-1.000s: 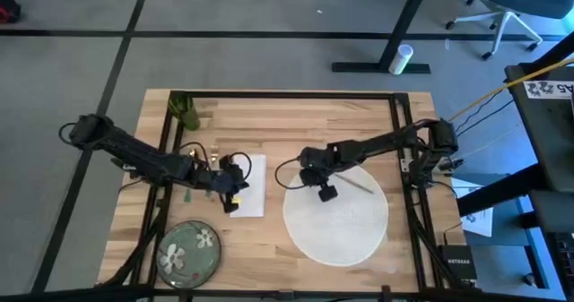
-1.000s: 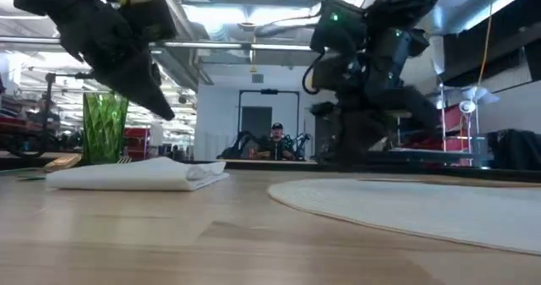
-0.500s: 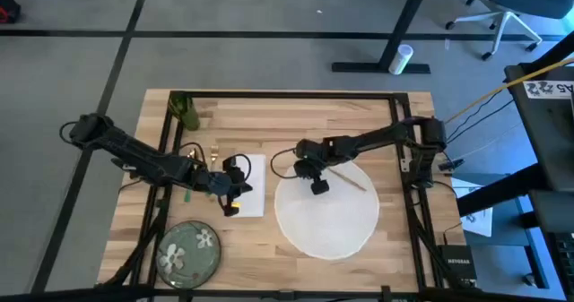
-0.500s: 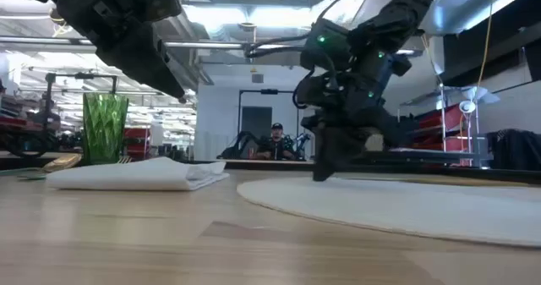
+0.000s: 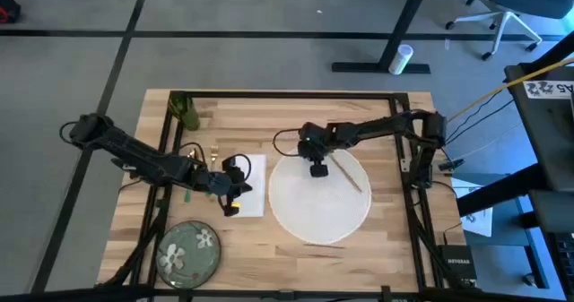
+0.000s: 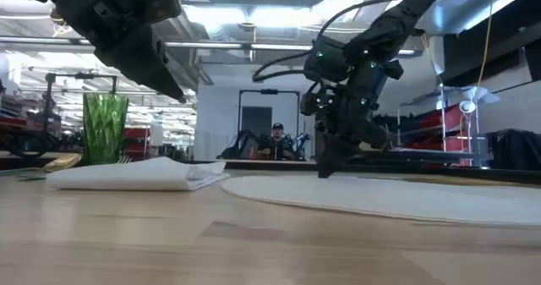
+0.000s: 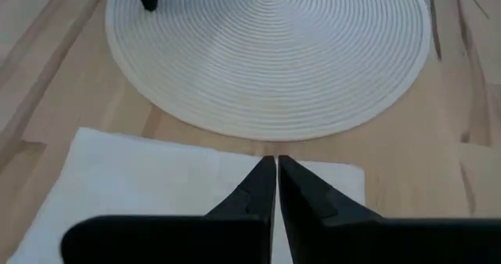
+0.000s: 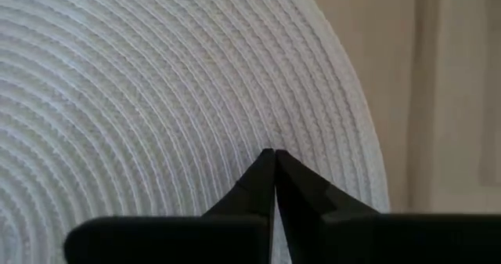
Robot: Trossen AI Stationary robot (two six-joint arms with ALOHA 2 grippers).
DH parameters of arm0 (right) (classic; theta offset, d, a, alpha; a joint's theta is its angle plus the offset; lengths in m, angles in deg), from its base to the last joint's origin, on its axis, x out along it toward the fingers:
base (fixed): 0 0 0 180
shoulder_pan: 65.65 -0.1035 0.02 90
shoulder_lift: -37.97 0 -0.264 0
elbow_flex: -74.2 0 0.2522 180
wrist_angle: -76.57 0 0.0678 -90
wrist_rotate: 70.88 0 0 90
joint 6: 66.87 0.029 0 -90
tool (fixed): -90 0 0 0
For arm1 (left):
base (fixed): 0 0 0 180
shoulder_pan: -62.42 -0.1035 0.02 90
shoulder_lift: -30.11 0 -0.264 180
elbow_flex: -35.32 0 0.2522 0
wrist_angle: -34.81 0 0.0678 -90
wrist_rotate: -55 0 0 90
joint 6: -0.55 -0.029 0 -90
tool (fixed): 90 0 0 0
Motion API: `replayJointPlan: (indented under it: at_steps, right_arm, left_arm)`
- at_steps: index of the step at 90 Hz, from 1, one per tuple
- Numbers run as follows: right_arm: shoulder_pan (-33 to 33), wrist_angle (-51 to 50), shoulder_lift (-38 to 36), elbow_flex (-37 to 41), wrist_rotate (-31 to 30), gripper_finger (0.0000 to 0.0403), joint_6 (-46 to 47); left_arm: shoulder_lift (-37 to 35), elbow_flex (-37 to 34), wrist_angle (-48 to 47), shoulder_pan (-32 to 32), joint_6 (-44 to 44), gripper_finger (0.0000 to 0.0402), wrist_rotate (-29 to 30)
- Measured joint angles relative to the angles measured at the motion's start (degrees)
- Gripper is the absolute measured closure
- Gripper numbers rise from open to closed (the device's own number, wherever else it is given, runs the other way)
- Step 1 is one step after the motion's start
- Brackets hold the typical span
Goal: Set table place
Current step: Move the white table mat to the center of the table
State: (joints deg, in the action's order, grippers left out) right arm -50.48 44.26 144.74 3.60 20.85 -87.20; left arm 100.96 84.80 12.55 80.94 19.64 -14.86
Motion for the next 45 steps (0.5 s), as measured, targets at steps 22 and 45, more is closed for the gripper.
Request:
replayJointPlan:
  at_steps: [22,45]
  right_arm:
    - [0.28,0.94,-1.41,0.30,-0.31,0.0403,0.09]
    - [-0.49,-9.25,-10.24,-4.37,-2.64,0.0403,-6.89]
  left_arm:
    - [0.00,0.00,0.00,0.00,-0.04,0.0402,0.00]
    - [0.00,0.00,-0.50,0.16,-0.20,0.0402,0.00]
